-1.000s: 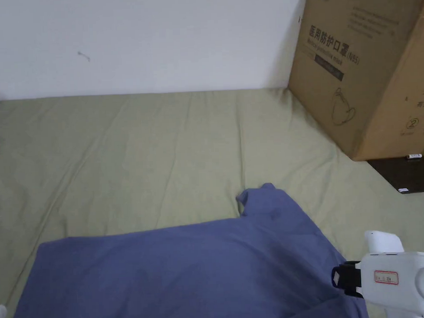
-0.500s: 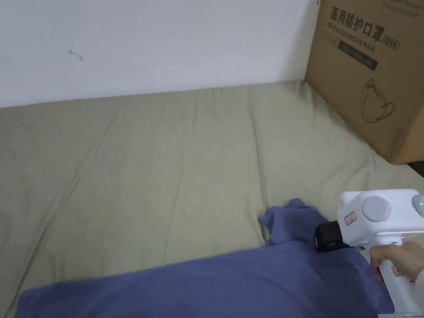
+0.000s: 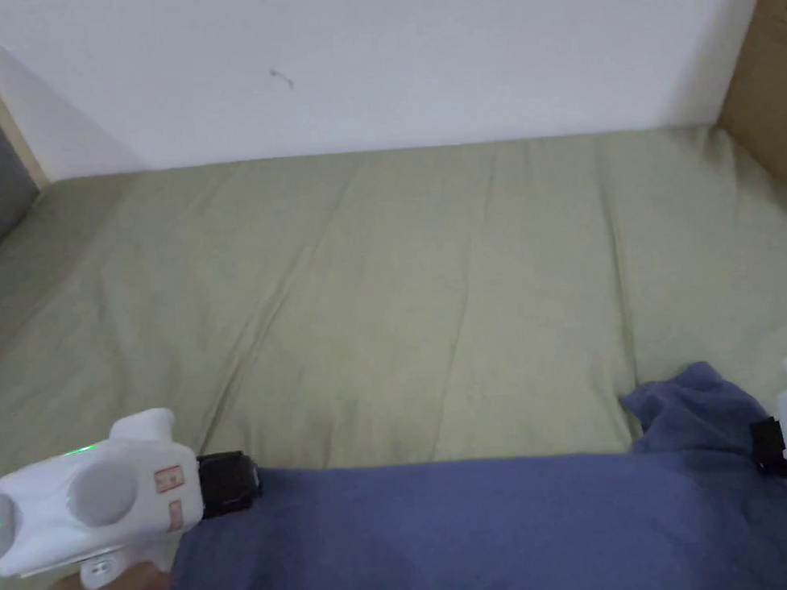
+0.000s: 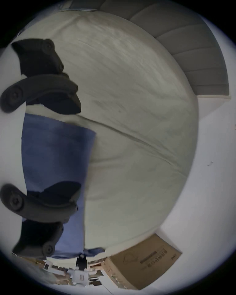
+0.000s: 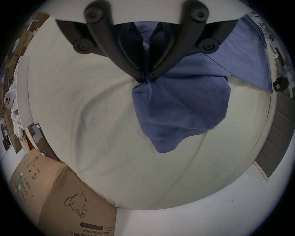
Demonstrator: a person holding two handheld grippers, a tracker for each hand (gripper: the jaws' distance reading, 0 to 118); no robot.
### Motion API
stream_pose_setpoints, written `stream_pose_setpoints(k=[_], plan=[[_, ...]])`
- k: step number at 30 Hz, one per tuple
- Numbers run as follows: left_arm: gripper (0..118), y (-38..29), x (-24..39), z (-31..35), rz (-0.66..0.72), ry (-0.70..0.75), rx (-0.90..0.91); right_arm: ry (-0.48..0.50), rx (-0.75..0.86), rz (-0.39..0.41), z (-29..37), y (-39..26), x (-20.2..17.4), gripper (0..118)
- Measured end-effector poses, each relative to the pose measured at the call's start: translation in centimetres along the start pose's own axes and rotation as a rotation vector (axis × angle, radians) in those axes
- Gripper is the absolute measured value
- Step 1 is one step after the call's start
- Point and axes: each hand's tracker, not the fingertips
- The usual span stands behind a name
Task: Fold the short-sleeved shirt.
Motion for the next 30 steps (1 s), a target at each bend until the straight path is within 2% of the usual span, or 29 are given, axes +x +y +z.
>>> stream_pose_setpoints(k=[2,3,4,5,6,7,9,13,19,25,27,28,30], plan=[[58,0.5,0.8,-3.1,-0.062,0.018,-0.075,0.008,-0.003,-0.024,-0.2,0.1,0.3,4],[59,0.2,1.0,-4.0,-0.071,0.095,-0.115,0.011,-0.003,-0.04,-0.1,0.0,0.3,4],[55,0.2,1.1,-3.5,-0.063,0.043,-0.072,0.01,-0.003,-0.041,0.0,0.0,0.2,4],[37,0.3,1.9,-2.9,-0.068,0.061,-0.073,0.009,-0.003,-0.039,0.2,-0.1,0.1,4],[9,0.4,2.0,-2.3,-0.069,0.066,-0.062,0.008,-0.004,-0.035,0.2,0.2,0.1,4],[1,0.6,1.9,-2.1,-0.082,0.069,-0.047,0.005,-0.001,-0.026,0.6,0.1,0.0,4],[1,0.7,1.2,-1.1,-0.041,0.029,-0.076,0.008,0.023,-0.032,1.9,0.1,0.1,4],[1,0.0,1.3,2.8,-0.066,0.0,-0.038,0.042,0.087,-0.09,6.3,0.0,1.7,4],[1,-2.6,0.6,12.6,-0.118,-0.074,0.084,0.071,0.186,-0.034,14.7,-3.2,3.1,4],[1,-9.5,-2.0,21.0,-0.169,-0.096,0.104,0.099,0.207,-0.02,21.4,-12.4,4.5,4],[1,-12.3,-3.1,22.2,-0.175,-0.102,0.094,0.092,0.179,0.009,21.9,-16.1,5.0,4],[1,-14.0,-3.6,22.4,-0.167,-0.104,0.081,0.056,0.155,0.009,22.0,-18.3,5.1,4],[1,-17.0,-4.6,21.4,-0.161,-0.104,0.019,0.064,0.128,-0.012,21.0,-22.0,5.6,4]])
